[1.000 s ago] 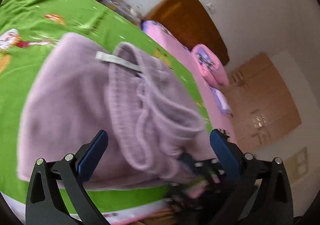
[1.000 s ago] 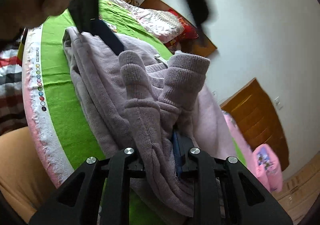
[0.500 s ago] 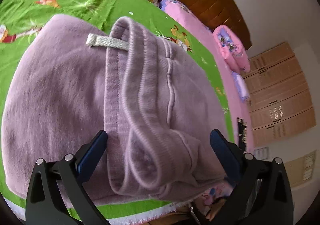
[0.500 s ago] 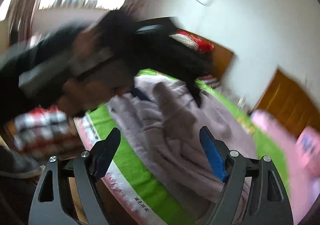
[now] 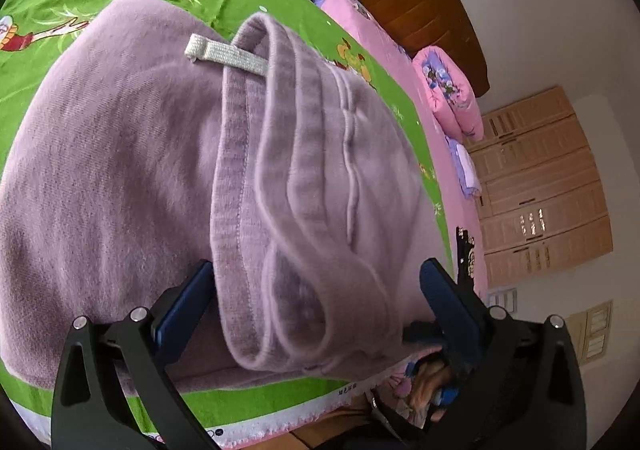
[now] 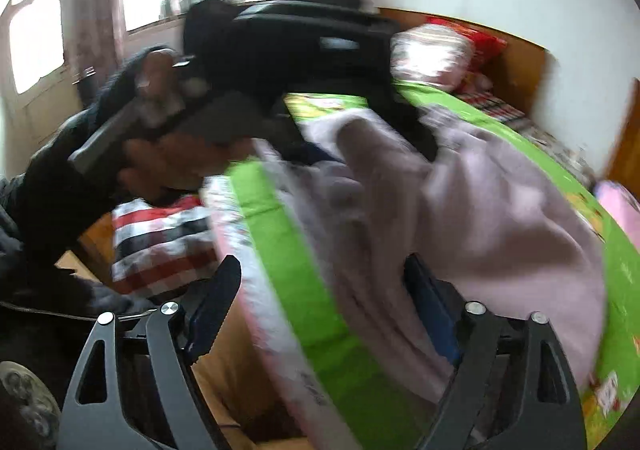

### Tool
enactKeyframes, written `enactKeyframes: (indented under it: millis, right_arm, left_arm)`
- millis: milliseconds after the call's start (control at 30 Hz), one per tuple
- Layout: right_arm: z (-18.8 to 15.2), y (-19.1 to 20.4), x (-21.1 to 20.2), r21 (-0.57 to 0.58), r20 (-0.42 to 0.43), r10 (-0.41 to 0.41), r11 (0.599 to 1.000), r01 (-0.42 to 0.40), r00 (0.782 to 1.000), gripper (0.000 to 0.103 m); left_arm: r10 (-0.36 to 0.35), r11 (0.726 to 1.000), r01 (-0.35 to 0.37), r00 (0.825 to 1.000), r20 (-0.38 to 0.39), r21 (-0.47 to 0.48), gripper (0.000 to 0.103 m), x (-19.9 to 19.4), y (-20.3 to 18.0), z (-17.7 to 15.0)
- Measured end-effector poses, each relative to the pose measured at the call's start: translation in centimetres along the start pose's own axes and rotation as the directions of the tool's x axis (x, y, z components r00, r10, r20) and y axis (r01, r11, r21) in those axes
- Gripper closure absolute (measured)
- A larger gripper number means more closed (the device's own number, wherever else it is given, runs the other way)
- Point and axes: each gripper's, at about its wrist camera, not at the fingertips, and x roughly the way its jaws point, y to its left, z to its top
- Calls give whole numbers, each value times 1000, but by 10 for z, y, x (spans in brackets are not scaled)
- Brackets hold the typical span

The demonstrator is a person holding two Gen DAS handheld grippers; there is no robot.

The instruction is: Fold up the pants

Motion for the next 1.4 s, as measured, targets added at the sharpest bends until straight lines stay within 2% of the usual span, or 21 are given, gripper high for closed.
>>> enactKeyframes:
  millis: [67, 133, 200, 300, 433, 467, 600, 700, 733, 767, 833, 900, 1000, 1033, 1100, 1133, 1200, 1267, 1333, 1367, 1400]
  right_arm:
    - [-6, -9, -3, 26, -32, -54, 998, 54, 998, 23]
    - [-15, -12, -12, 43, -35, -51, 998, 53, 998, 22]
    - [-18, -24, -16, 87, 11, -28, 996, 27, 1000, 22]
    - [-35, -44, -47, 221, 125, -3, 975, -25, 992, 22]
    - [-59, -61, -85, 344, 224, -5, 936, -74, 975, 20]
    - [-66, -63, -91, 370, 223, -24, 927, -62, 974, 18]
    - [-82, -66, -90, 428, 183, -56, 903, -28, 982, 18]
    - [-92, -68, -79, 472, 192, -35, 880, -61, 981, 18]
    - [-94, -67, -77, 479, 205, -20, 874, -83, 979, 18]
    - [-95, -65, -76, 483, 221, -1, 869, -108, 975, 18]
    - [-97, -63, -75, 493, 224, -45, 867, -73, 973, 18]
    - [-99, -68, -72, 563, 158, -184, 824, 65, 970, 18]
    - [-100, -75, -66, 604, 89, -256, 782, 152, 963, 18]
    - [-98, -76, -64, 606, 64, -278, 774, 184, 959, 18]
    - [-94, -76, -59, 597, 27, -301, 770, 226, 953, 18]
    - [-93, -75, -58, 594, 28, -301, 772, 227, 953, 18]
    - [-91, -76, -54, 593, 32, -287, 777, 213, 957, 18]
    - [-92, -78, -50, 599, 28, -282, 773, 210, 959, 18]
    - [-94, -78, -48, 608, 30, -276, 768, 202, 961, 18]
    - [-94, -78, -48, 610, 33, -279, 766, 202, 960, 18]
    - [-93, -79, -48, 609, 33, -285, 766, 207, 958, 18]
  left_arm:
    - [9, 1000, -9, 1000, -17, 13, 2, 3, -5, -3]
    - [20, 1000, -19, 1000, -20, 6, 2, 5, -7, -2]
    - [33, 999, -34, 999, -34, -9, 2, 10, -7, 1]
    - [40, 999, -41, 999, -28, -35, 3, 16, -9, 5]
    - [108, 994, -108, 994, -17, -28, 25, 17, -11, 2]
    - [119, 992, -119, 993, -11, -32, 34, 15, -10, 1]
    - [94, 994, -94, 996, 1, -52, 48, 9, -3, -4]
    - [109, 994, -107, 993, 49, -36, 59, -3, -16, -9]
    - [123, 992, -122, 990, 71, -19, 69, -8, -24, -10]
    - [137, 990, -138, 986, 96, 10, 72, -14, -38, -11]
    - [146, 987, -154, 981, 129, 51, 72, -22, -58, -12]
    - [165, 980, -178, 977, 134, 89, 72, -22, -74, -11]
    - [216, 974, -221, 970, 114, 38, 66, -12, -62, -7]
    - [225, 973, -229, 969, 102, 25, 60, -10, -54, -5]
    - [196, 980, -194, 979, 56, -39, 46, 2, -27, -2]
    - [172, 984, -170, 984, 41, -56, 35, 5, -16, 0]
    - [86, 993, -81, 995, 47, -86, 28, 8, -1, 0]
    - [54, 996, -51, 998, 42, -77, 21, 6, -1, 1]
    - [65, 996, -63, 997, 32, -56, 23, 8, -5, 0]
    - [84, 996, -83, 996, 30, -38, 40, 10, -9, 0]
    - [96, 995, -96, 995, 20, -19, 50, 13, -13, -1]
